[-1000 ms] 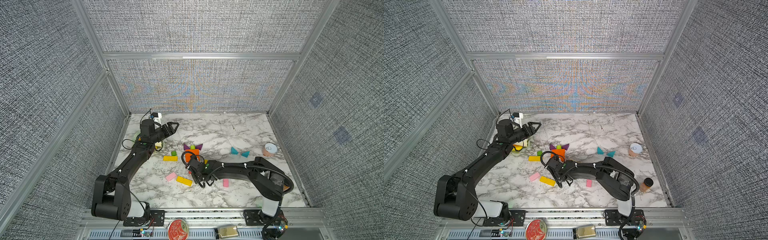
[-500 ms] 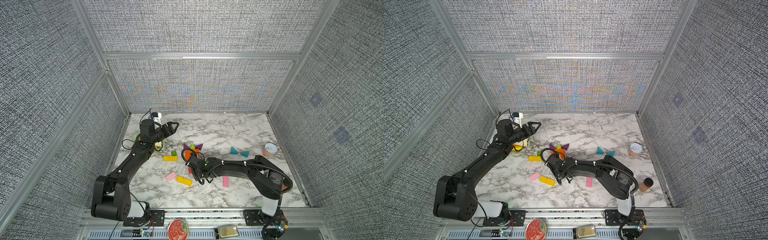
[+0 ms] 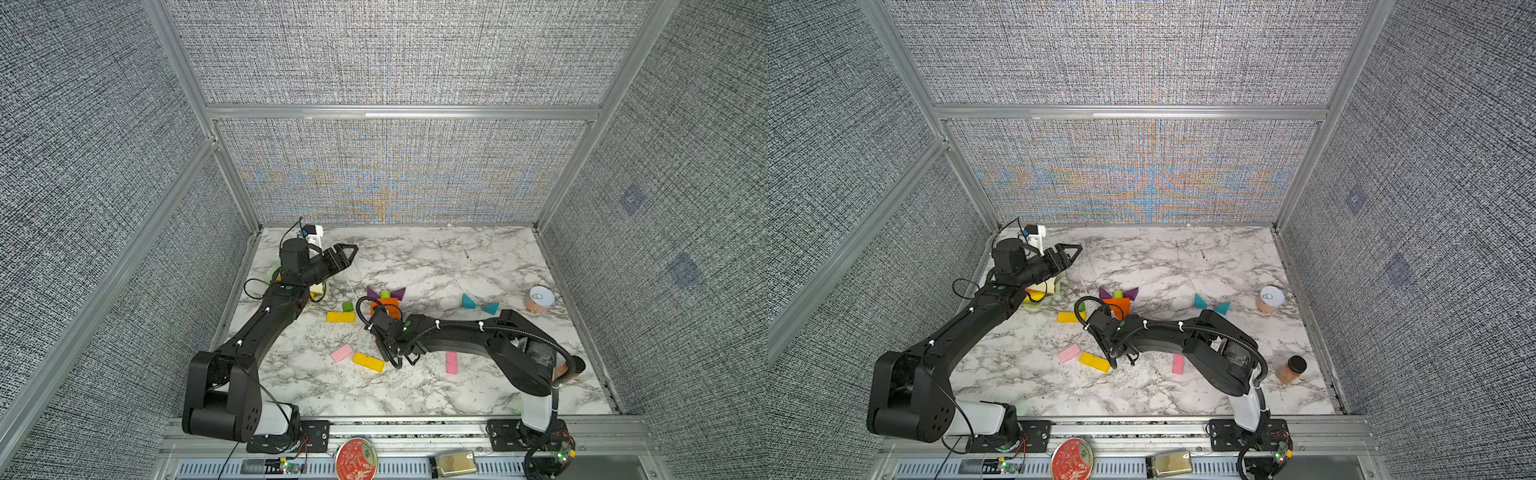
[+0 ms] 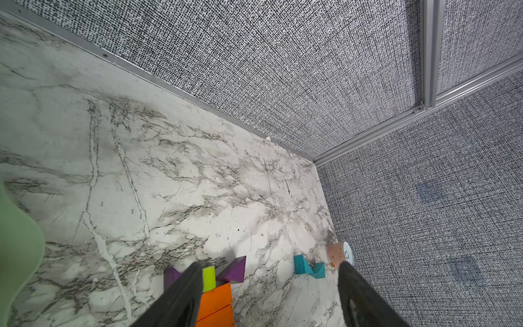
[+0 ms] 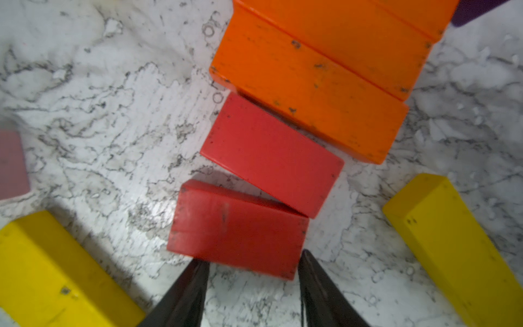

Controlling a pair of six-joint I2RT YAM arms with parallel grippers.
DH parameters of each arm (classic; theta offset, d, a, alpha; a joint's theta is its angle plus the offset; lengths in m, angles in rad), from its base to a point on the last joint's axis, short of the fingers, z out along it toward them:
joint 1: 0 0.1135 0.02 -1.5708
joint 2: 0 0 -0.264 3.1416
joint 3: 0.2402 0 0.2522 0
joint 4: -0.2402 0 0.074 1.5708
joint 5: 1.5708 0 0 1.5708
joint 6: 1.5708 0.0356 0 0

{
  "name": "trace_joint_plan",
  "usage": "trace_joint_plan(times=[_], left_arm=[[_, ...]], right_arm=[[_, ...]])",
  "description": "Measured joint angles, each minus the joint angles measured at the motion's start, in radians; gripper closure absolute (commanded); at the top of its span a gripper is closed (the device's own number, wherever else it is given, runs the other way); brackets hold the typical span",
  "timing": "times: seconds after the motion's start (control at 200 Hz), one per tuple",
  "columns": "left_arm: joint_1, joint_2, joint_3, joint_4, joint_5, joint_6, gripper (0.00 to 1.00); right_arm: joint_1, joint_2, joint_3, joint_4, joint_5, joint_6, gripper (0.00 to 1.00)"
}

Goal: Assemble a carrot with building blocks
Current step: Assemble the building block at the center of the board.

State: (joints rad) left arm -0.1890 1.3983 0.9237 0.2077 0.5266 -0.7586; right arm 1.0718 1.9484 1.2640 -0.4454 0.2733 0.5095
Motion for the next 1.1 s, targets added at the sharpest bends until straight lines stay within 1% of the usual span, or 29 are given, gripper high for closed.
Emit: trace_joint_plan(times=[0.53,0.845,1.101], left_arm=[[0.0,0.0,0.0,0.001,0.001,0.0,0.23],[0.0,0.0,0.0,0.001,0.007,0.0,0.24],[0.0,0.01,0.0,0.008,0.012,-0.001,0.24]], right_arm=[[-0.012,0.0,0.003,-0.008,0.01,-0.001,0.47],[-0.012,-0.028,-0.015,-0.038,0.013,-0.039,0.47],[-0.037,-0.03,-0.03,-0.048,0.022,-0.042,0.49]])
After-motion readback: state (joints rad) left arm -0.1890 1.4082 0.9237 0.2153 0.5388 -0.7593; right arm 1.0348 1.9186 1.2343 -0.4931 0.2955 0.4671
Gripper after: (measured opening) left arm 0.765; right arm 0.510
